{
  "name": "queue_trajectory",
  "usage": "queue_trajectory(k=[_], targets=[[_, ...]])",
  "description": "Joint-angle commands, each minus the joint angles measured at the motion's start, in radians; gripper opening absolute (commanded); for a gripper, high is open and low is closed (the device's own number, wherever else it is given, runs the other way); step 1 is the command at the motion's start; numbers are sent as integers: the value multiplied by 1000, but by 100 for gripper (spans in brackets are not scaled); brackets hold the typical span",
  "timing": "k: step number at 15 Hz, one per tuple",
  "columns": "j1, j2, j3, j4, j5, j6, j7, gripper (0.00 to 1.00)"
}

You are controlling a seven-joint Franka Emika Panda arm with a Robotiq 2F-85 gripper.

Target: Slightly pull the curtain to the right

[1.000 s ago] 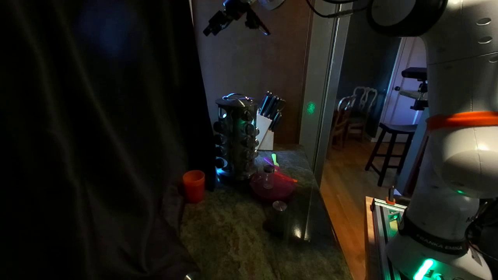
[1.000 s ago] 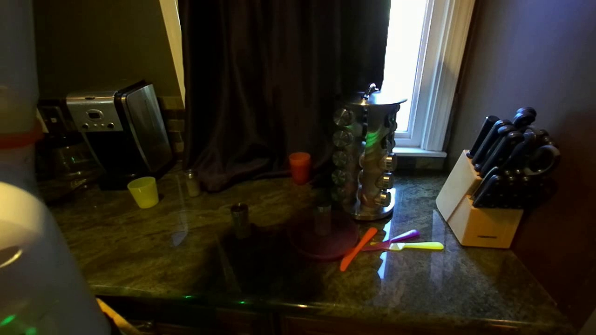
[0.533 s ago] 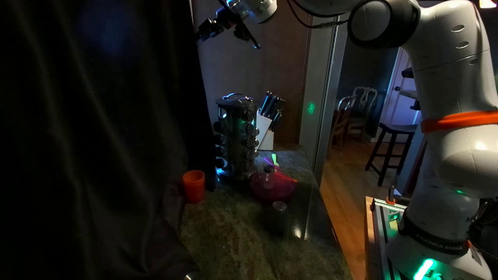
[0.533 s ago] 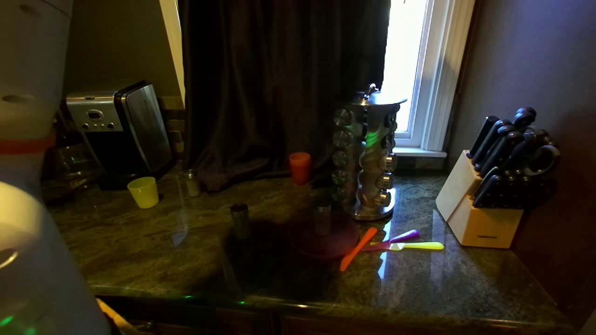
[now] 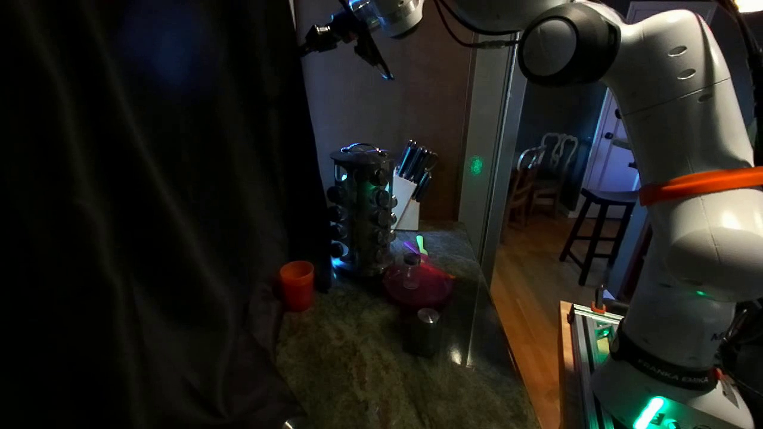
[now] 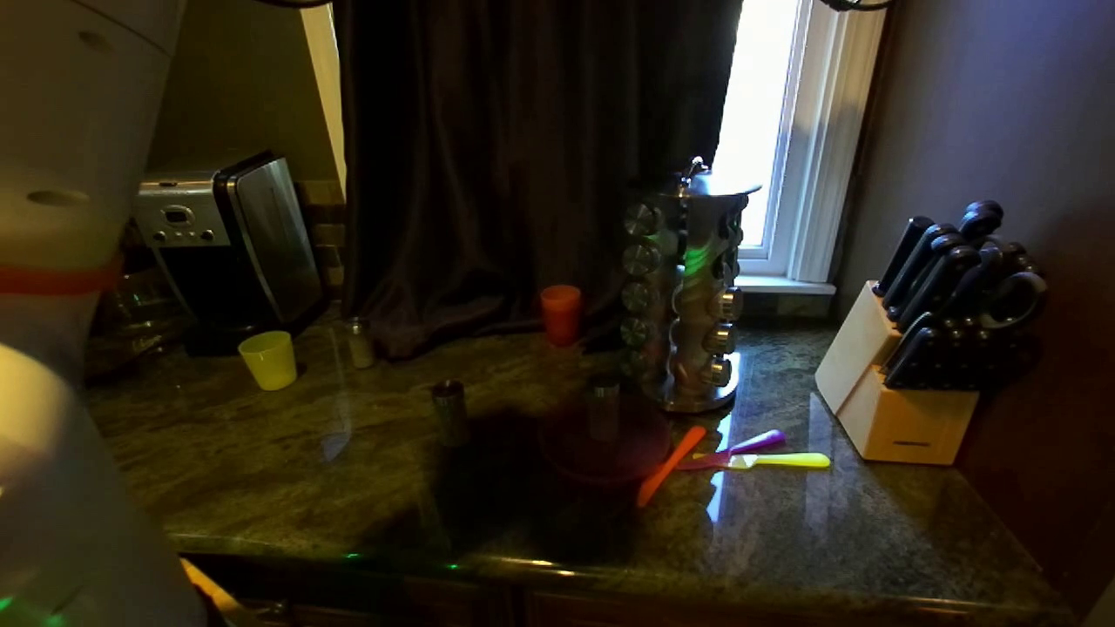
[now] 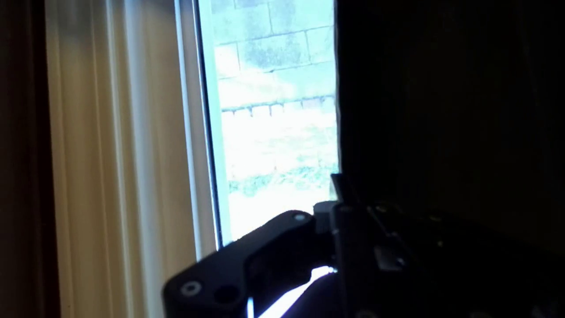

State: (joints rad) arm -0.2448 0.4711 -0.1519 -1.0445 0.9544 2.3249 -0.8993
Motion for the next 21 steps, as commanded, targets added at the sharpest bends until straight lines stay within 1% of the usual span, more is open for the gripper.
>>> queue_trajectory(k=[1,2,6,8,9,10,11,12,13,14,15,16,19,21], targets=[[-48,66,5,119,45,-47,69,0],[-46,84,-12,144,19,-22,106,0],[-57,163,-72,244,-26,56,256,0],[-58,213,-123,293,-59,104,375,0],[-109,234,-54,320,-140,143,446,0],[-67,259,-152,335,-114,158,489,0],[-72,278,-165,353,-143,184,550,0],[-70,297,-192,369,-160,209,606,0],[-112,300,-117,373,-270,250,690,0],[-112,309,-129,377,-318,278,754,0],[-72,333,-232,399,-294,285,814,0],[-70,341,-254,404,-328,302,883,0],[-56,367,-360,421,-389,305,1080,0],[-32,378,-442,420,-419,309,1210,0]])
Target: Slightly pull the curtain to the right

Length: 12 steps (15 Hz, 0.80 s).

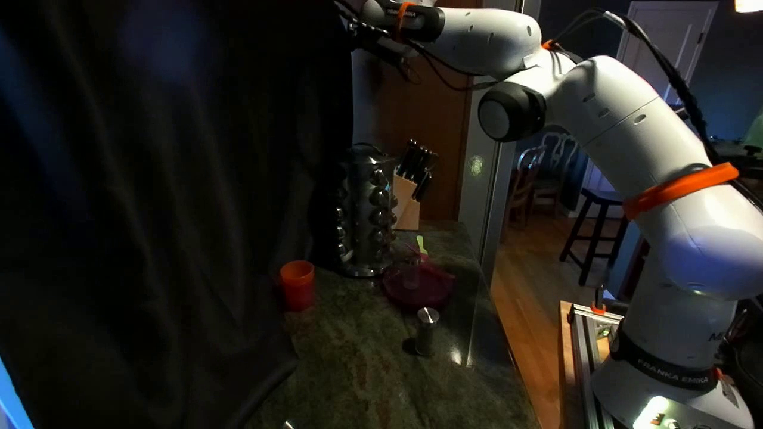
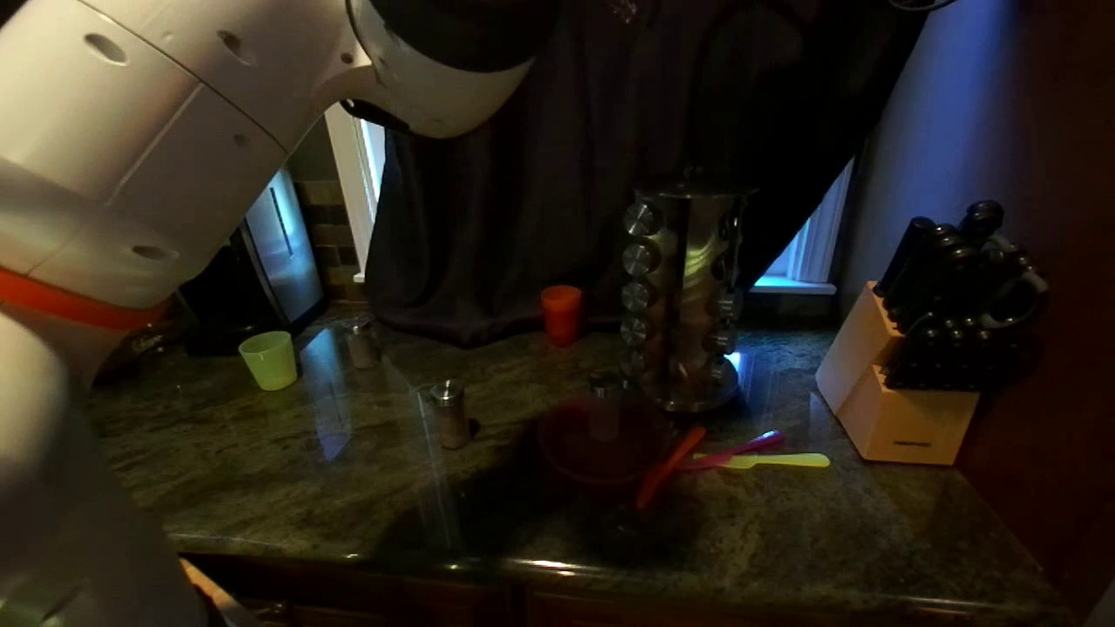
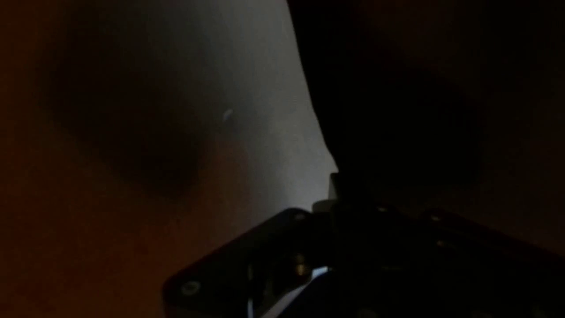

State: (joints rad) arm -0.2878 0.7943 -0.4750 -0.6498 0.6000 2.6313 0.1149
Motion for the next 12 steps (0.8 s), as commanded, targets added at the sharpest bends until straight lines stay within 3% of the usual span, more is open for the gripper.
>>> queue_trajectory(k=[1,2,3,11,12], targets=[[-41,48,12,50,-215,10,262,0],[-38,59,1,67,-276,16,319,0],[2,11,-20,26,-161,3,200,0],[7,11,-15,30,-178,6,214,0],[15,30,-43,35,-192,29,266,0]])
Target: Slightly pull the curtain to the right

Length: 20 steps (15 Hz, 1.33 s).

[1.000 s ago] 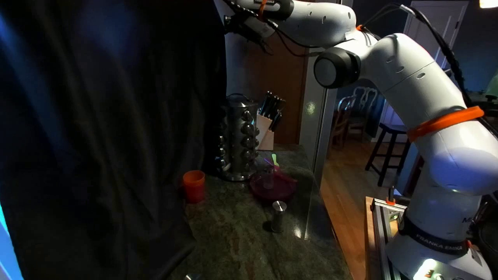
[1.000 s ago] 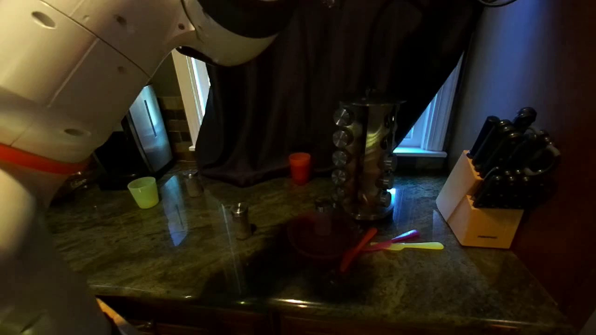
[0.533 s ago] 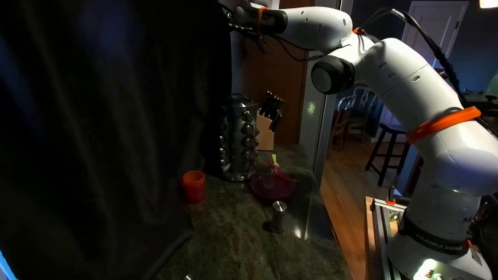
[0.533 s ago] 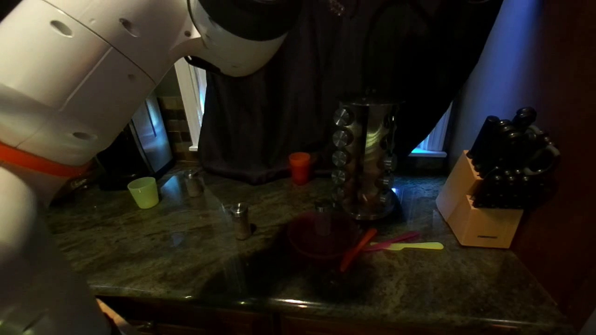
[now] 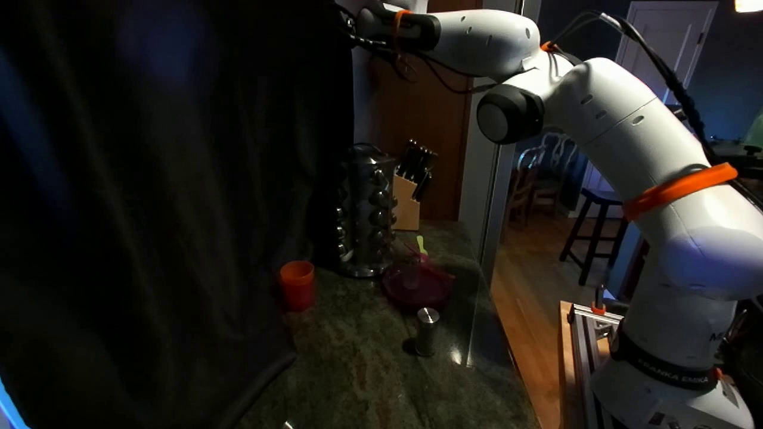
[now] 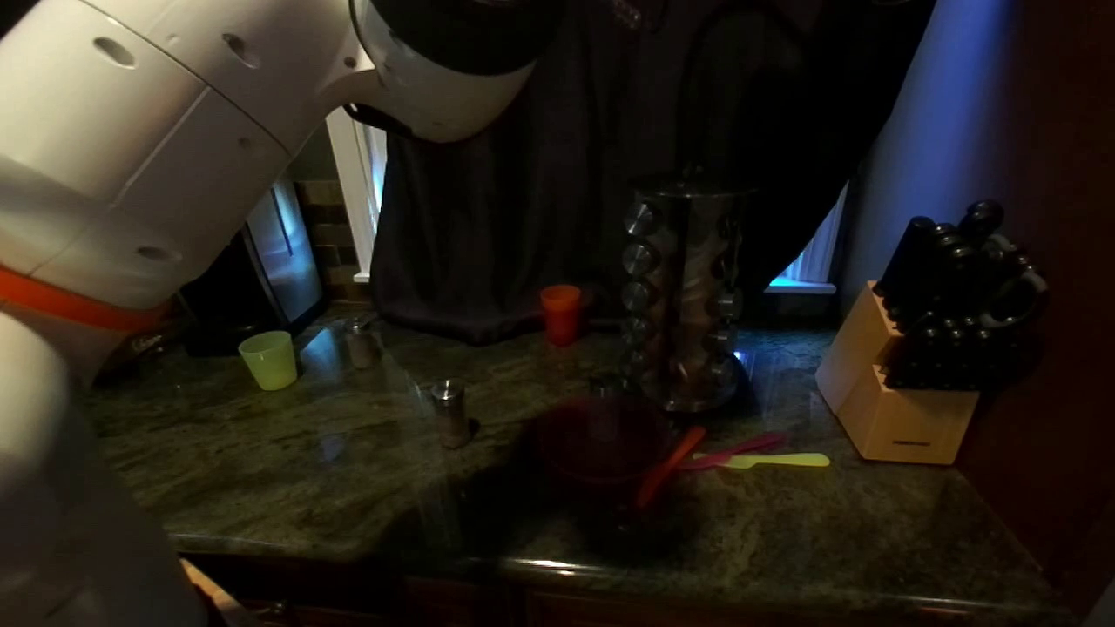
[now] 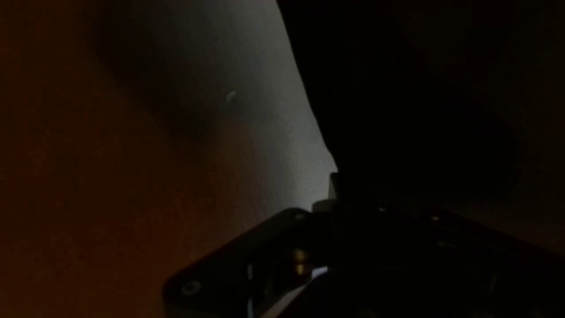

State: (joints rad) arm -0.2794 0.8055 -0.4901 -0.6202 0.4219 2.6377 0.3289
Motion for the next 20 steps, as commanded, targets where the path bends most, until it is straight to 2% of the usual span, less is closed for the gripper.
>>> queue_trajectory(k=[1,4,8,9,10,12,13,16,18,20], targets=[[14,33,-59,9,-31,37,103,0],[37,109,-199,32,-87,147,324,0],[106,172,-500,-22,-58,249,586,0],[112,192,-545,-3,-78,227,655,0],[118,193,-549,7,-92,194,682,26],[128,197,-560,13,-79,195,686,34],[130,185,-529,14,-69,187,640,40],[133,143,-411,13,-48,164,462,65],[148,96,-337,-3,-55,83,302,81],[169,60,-343,-17,-81,-2,206,94]])
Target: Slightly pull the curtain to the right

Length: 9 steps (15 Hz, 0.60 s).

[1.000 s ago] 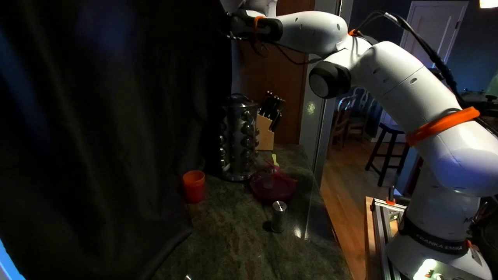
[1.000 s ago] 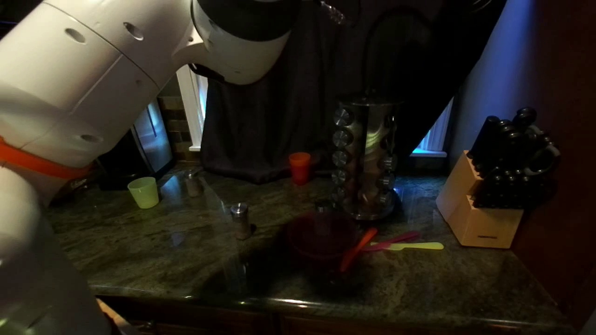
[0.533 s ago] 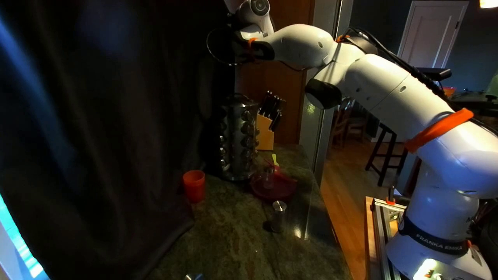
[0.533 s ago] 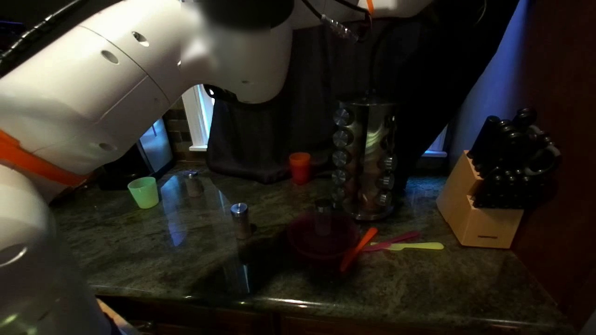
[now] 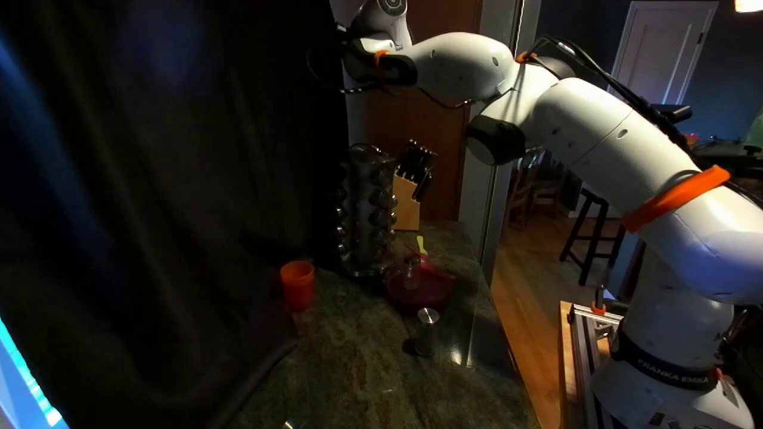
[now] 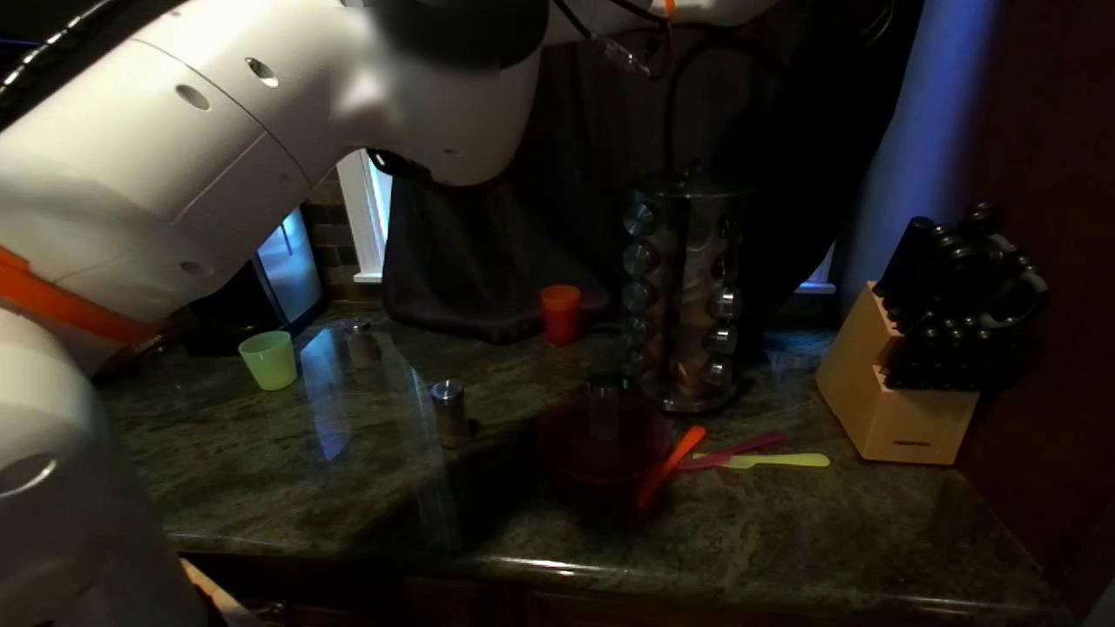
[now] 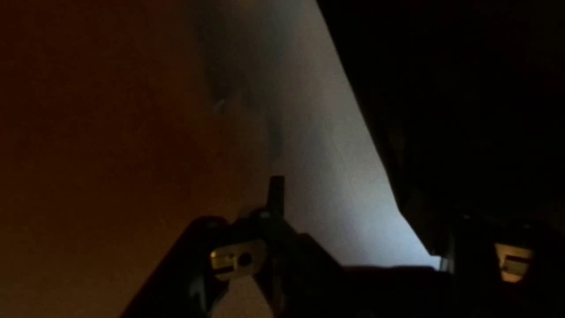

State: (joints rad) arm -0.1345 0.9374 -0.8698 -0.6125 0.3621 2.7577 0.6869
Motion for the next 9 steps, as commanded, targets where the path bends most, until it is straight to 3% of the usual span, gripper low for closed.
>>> queue_trajectory(k=[1,5,9], targets=[[34,-101,56,-34,-15,-170,-224,99],[90,-210,83,-60,-5,-388,-422,100],[167,-312,111,-80,7,-613,-508,100]])
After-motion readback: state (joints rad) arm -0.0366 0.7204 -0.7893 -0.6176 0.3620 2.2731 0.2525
